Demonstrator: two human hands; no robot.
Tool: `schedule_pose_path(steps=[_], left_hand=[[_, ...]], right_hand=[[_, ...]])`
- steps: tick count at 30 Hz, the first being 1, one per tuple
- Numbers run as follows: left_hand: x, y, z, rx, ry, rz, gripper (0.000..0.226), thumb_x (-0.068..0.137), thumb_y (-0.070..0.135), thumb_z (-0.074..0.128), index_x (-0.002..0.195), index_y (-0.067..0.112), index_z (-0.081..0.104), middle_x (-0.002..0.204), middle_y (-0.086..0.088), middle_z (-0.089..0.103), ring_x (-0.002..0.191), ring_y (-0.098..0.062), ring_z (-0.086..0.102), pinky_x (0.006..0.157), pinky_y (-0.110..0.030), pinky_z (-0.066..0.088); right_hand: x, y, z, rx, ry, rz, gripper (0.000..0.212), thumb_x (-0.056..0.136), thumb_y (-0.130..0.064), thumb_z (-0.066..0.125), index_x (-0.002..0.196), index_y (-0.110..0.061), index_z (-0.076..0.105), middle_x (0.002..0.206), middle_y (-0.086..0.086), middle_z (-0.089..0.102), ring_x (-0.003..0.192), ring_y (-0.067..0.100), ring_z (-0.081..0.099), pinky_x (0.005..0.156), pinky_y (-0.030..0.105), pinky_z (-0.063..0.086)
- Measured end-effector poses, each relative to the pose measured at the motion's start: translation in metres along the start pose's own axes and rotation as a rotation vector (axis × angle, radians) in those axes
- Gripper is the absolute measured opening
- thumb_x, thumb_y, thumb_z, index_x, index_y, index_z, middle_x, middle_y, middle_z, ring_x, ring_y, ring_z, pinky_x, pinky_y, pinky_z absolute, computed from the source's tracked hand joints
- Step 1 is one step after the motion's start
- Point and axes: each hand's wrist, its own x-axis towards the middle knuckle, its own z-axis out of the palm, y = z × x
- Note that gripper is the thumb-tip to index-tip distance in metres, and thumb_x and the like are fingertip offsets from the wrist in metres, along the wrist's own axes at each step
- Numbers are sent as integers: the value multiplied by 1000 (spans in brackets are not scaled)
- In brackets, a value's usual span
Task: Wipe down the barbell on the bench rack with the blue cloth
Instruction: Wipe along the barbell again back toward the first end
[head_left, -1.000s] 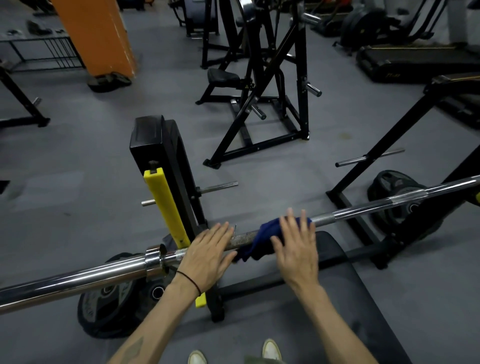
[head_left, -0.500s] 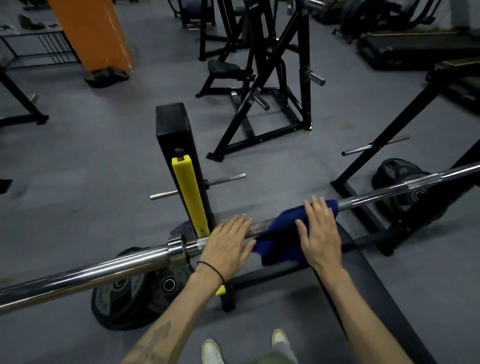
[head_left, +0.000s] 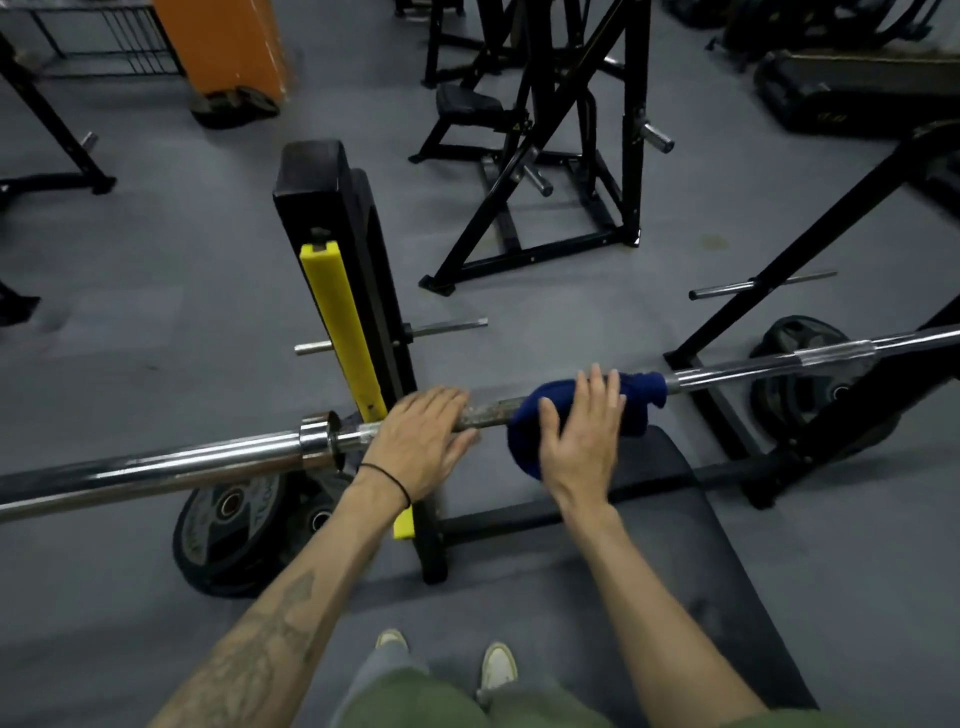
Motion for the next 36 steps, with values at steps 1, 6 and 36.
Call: schedule_pose_path(steps=[1, 6, 36], left_hand=[[-1, 1, 0, -3, -12, -5, 59, 96, 50, 36, 129, 9, 62, 125, -8, 68, 116, -27, 64, 99, -41, 49], [-5, 4, -3, -21, -68, -37, 55, 101, 48, 42, 142, 13, 52, 140, -7, 59, 130, -24, 54, 112, -42, 38], [-5, 4, -4, -17, -125, -71, 64, 100, 57, 24, 145, 17, 47, 145, -2, 54, 137, -20, 46, 118, -39, 30]], right_hand=[[-9, -12, 5, 20, -31, -53, 74, 107, -56, 32, 151, 3, 44, 163, 19, 37, 158, 31, 19, 130, 45, 5], [-4, 25, -18, -137, -258, -592, 67, 109, -51, 34, 160, -8, 33, 167, 11, 30, 157, 24, 22, 127, 48, 21], [9, 53, -31, -90, -97, -307, 68, 110, -53, 25, 155, -6, 43, 163, 13, 39, 155, 25, 28, 130, 42, 13]])
